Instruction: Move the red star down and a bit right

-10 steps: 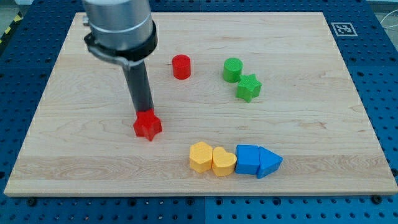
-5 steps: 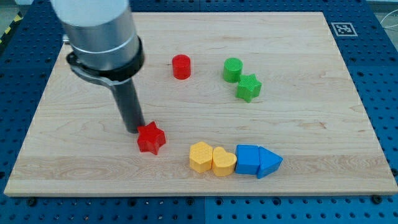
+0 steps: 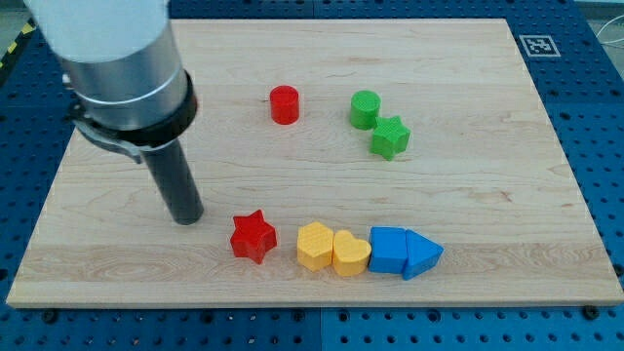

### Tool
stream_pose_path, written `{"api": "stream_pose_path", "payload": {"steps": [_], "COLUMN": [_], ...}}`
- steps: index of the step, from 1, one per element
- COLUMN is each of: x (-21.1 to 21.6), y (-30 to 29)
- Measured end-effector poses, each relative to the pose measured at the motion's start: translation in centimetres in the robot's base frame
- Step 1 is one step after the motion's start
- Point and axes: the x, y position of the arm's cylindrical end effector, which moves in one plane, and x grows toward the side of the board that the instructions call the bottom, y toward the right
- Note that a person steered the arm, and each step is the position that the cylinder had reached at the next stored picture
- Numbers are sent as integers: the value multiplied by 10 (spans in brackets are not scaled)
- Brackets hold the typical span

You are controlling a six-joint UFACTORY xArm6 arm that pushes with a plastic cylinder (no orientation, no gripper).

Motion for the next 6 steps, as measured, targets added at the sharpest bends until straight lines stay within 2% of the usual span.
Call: {"api": "stream_pose_path", "payload": {"steps": [3,6], "x": [59,59], "y": [22,75]}}
